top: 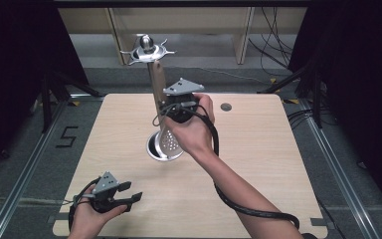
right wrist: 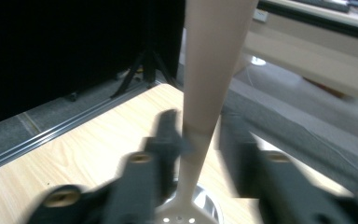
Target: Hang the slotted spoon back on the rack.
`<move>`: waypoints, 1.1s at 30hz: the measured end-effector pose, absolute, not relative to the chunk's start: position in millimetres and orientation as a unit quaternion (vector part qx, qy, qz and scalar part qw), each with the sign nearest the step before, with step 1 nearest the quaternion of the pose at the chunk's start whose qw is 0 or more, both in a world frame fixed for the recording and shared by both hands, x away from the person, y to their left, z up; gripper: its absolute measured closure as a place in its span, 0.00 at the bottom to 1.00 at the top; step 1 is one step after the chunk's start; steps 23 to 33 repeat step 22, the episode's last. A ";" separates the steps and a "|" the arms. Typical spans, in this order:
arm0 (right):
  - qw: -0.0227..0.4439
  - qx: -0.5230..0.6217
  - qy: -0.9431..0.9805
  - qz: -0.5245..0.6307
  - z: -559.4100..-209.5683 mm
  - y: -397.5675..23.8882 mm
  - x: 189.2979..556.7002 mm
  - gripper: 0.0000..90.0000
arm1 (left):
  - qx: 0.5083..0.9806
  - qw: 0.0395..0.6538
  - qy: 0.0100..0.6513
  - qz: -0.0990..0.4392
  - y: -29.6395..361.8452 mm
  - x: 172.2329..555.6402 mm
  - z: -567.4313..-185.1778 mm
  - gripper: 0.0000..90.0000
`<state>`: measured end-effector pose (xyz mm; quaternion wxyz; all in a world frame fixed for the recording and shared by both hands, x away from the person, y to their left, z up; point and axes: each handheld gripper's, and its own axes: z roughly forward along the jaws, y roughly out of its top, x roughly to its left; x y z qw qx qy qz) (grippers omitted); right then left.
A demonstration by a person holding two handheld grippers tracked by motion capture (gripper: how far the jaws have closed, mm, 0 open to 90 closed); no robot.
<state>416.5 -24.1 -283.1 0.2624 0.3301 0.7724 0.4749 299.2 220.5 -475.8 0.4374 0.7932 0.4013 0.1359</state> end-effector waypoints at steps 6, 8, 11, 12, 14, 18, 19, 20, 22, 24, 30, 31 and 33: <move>0.251 0.307 0.787 0.472 -298.2 -50.3 404.2 0.54 | 0.793 0.435 0.404 0.138 220.1 298.6 -475.7 0.45; 0.248 0.300 0.792 0.470 -305.4 -61.6 399.7 0.54 | 0.792 0.437 0.405 0.136 219.8 298.5 -475.8 0.45; 0.233 0.292 0.803 0.463 -321.9 -84.7 389.9 0.54 | 0.794 0.433 0.403 0.139 221.4 298.7 -475.9 0.45; 0.222 0.292 0.807 0.463 -329.2 -92.1 385.9 0.54 | 0.793 0.434 0.403 0.141 221.5 299.0 -476.3 0.45; 0.212 0.280 0.816 0.460 -345.3 -108.4 379.2 0.53 | 0.789 0.439 0.406 0.140 220.5 299.3 -477.0 0.45; 0.187 0.276 0.826 0.455 -377.5 -141.5 363.9 0.53 | 0.794 0.432 0.403 0.139 221.1 299.3 -476.6 0.45; 0.187 0.280 0.825 0.454 -384.7 -150.0 360.2 0.53 | 0.790 0.436 0.409 0.138 220.1 299.5 -477.1 0.45; 0.185 0.280 0.827 0.451 -391.4 -158.3 356.3 0.53 | 0.789 0.435 0.411 0.138 220.2 299.7 -477.1 0.45; 0.172 0.292 0.827 0.447 -403.8 -173.9 347.9 0.53 | 0.794 0.425 0.410 0.142 221.9 300.5 -477.0 0.45; 0.172 0.292 0.827 0.447 -403.8 -173.9 347.9 0.53 | 0.794 0.425 0.410 0.142 221.9 300.5 -477.0 0.45; 0.172 0.292 0.827 0.447 -403.8 -173.9 347.9 0.53 | 0.794 0.425 0.410 0.142 221.9 300.5 -477.0 0.45; 0.172 0.292 0.827 0.447 -403.8 -173.9 347.9 0.53 | 0.794 0.425 0.410 0.142 221.9 300.5 -477.0 0.45; 0.172 0.292 0.827 0.447 -403.8 -173.9 347.9 0.53 | 0.794 0.425 0.410 0.142 221.9 300.5 -477.0 0.45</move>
